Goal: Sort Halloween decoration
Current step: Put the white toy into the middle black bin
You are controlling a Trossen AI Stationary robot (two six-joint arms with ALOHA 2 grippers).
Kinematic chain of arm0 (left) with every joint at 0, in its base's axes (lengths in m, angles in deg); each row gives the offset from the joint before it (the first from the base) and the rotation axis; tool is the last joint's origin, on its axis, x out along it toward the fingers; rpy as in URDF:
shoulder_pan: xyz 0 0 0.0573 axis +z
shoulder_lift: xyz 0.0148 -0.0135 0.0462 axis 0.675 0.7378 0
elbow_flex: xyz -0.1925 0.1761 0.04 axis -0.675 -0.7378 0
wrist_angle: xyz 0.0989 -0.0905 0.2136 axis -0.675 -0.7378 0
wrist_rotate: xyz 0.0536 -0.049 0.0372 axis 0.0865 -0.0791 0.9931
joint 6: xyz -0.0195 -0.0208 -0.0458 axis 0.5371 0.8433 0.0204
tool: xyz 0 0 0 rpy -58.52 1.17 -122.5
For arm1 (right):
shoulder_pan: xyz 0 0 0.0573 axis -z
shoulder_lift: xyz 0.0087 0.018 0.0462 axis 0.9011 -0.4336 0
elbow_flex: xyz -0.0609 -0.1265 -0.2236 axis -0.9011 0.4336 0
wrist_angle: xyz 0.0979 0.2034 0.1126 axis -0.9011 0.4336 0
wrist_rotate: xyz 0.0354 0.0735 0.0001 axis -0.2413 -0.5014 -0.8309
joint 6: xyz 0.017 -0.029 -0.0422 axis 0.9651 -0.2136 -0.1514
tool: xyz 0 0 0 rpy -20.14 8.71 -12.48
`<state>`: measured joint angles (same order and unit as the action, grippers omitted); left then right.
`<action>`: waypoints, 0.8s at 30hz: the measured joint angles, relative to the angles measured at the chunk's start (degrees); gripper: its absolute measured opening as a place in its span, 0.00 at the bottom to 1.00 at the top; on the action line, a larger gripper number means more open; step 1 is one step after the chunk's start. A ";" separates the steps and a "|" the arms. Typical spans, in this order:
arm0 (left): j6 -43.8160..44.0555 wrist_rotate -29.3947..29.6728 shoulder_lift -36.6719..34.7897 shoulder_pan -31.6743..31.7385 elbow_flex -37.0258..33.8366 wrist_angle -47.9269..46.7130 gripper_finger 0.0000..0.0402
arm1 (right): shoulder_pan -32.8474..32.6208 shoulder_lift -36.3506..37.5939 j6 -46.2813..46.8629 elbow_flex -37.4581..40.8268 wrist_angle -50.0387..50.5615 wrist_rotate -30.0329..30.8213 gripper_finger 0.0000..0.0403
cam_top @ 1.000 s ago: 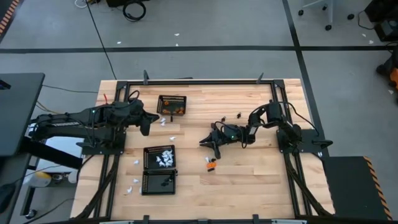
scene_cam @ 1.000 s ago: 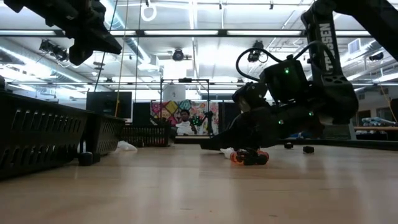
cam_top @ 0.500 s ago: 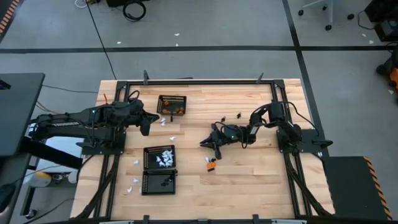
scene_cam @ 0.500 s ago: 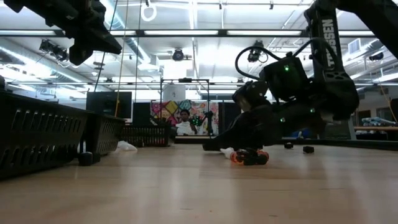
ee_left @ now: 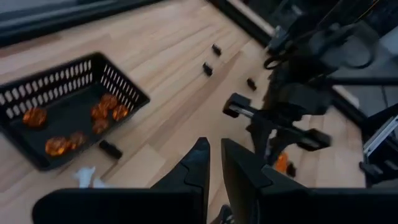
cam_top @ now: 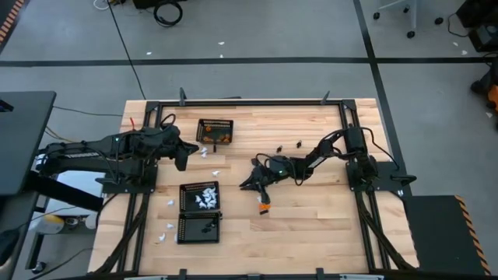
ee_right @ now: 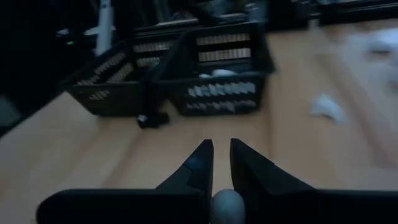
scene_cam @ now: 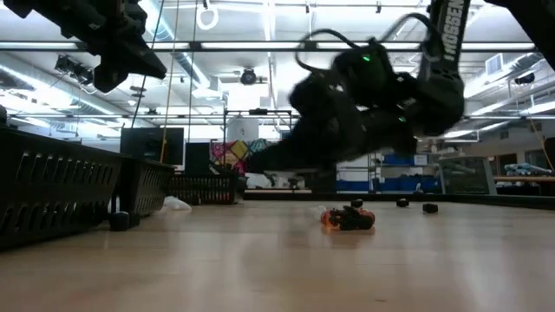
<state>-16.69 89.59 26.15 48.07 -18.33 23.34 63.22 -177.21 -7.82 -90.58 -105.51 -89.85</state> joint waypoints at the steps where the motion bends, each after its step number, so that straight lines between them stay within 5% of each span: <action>1: 0.50 -0.07 -0.01 -0.01 0.00 -0.87 0.13 | -0.40 0.00 -0.11 -1.89 2.20 -0.78 0.13; 11: 4.88 -2.41 -0.01 -0.01 0.00 -7.06 0.13 | -3.19 0.02 -4.03 -18.68 18.62 -0.55 0.13; 24: 4.69 -2.41 -0.04 0.02 0.00 -13.26 0.13 | -3.24 -12.32 -5.03 -40.81 28.17 -0.94 0.13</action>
<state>-12.00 87.17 26.10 48.09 -18.33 10.09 59.99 -189.53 -12.85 -131.39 -77.35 -90.79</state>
